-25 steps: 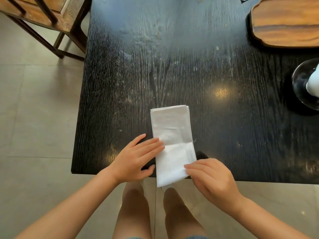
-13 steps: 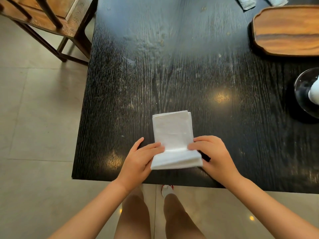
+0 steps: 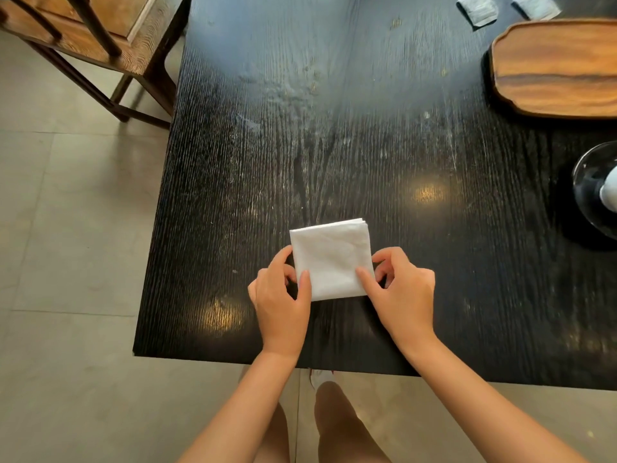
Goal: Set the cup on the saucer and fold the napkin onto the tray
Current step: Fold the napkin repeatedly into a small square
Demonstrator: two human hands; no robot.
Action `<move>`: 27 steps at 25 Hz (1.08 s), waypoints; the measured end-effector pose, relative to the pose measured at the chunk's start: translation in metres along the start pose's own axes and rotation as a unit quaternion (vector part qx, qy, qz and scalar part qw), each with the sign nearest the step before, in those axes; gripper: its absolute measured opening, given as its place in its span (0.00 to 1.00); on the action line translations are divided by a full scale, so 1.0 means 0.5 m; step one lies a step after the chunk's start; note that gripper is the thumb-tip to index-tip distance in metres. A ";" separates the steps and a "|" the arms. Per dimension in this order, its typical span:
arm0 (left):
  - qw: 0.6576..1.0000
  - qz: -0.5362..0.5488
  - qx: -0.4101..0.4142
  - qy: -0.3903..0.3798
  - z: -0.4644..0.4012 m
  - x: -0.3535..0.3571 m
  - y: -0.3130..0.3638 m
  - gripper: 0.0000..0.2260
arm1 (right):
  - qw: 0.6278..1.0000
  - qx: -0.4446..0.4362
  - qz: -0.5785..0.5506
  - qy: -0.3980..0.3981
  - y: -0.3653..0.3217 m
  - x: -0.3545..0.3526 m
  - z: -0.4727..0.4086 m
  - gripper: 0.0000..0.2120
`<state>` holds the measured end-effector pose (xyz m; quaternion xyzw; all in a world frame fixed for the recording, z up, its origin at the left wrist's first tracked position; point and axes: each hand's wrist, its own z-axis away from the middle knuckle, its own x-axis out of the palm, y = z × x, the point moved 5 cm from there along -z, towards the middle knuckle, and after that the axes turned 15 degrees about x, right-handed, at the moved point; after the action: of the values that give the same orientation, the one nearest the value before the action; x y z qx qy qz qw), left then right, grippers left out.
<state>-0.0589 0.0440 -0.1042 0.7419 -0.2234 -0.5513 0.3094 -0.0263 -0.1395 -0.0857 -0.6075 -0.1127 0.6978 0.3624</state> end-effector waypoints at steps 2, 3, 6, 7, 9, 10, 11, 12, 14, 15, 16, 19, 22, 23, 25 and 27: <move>0.997 -0.073 0.037 -0.016 -0.009 0.002 0.007 0.23 | 0.999 -0.019 0.041 0.024 -0.014 -0.002 -0.004 0.20; 0.990 -0.111 0.072 -0.044 -0.016 0.006 0.012 0.25 | 0.995 -0.063 0.074 0.028 -0.025 0.002 -0.005 0.25; 0.951 -0.176 0.202 -0.155 -0.030 0.036 0.024 0.29 | 0.952 -0.225 0.209 0.001 -0.053 0.042 -0.009 0.32; 0.943 -0.172 0.221 -0.182 -0.032 0.044 0.020 0.27 | 0.938 -0.254 0.235 -0.017 -0.054 0.057 -0.012 0.31; 0.933 -0.172 0.221 -0.224 -0.034 0.053 0.009 0.24 | 0.925 -0.270 0.266 -0.043 -0.047 0.078 -0.022 0.27; 0.928 -0.184 0.218 -0.238 -0.033 0.055 0.004 0.25 | 0.921 -0.266 0.280 -0.050 -0.042 0.084 -0.027 0.27; 0.922 -0.201 0.219 -0.247 -0.032 0.056 0.002 0.25 | 0.919 -0.261 0.292 -0.055 -0.037 0.088 -0.030 0.27; 0.916 -0.218 0.222 -0.251 -0.032 0.058 0.001 0.26 | 0.917 -0.256 0.300 -0.057 -0.034 0.092 -0.031 0.28; 0.910 -0.236 0.228 -0.255 -0.034 0.061 0.001 0.27 | 0.917 -0.251 0.306 -0.054 -0.033 0.098 -0.030 0.28; 0.908 -0.239 0.228 -0.256 -0.034 0.062 0.001 0.27 | 0.917 -0.250 0.306 -0.051 -0.033 0.100 -0.029 0.28; 0.907 -0.242 0.227 -0.259 -0.034 0.063 0.001 0.27 | 0.917 -0.250 0.307 -0.049 -0.034 0.102 -0.028 0.28; 0.903 -0.243 0.218 -0.280 -0.034 0.065 -0.002 0.26 | 0.917 -0.249 0.308 -0.045 -0.035 0.104 -0.028 0.28; 0.899 -0.234 0.226 -0.294 -0.034 0.065 -0.003 0.26 | 0.918 -0.244 0.310 -0.049 -0.032 0.103 -0.027 0.28; 0.902 -0.224 0.233 -0.286 -0.034 0.063 -0.003 0.26 | 0.919 -0.242 0.308 -0.049 -0.033 0.102 -0.026 0.28; 0.930 -0.185 0.201 -0.245 -0.030 0.050 0.000 0.25 | 0.920 -0.239 0.308 -0.047 -0.036 0.101 -0.026 0.29; 0.977 -0.105 0.091 -0.161 -0.024 0.024 0.010 0.26 | 0.920 -0.236 0.308 -0.047 -0.037 0.101 -0.028 0.29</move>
<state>-0.0439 0.0350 -0.1065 0.6879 -0.2407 -0.6701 0.1412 -0.0064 -0.0978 -0.1167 -0.6468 -0.0983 0.7557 -0.0307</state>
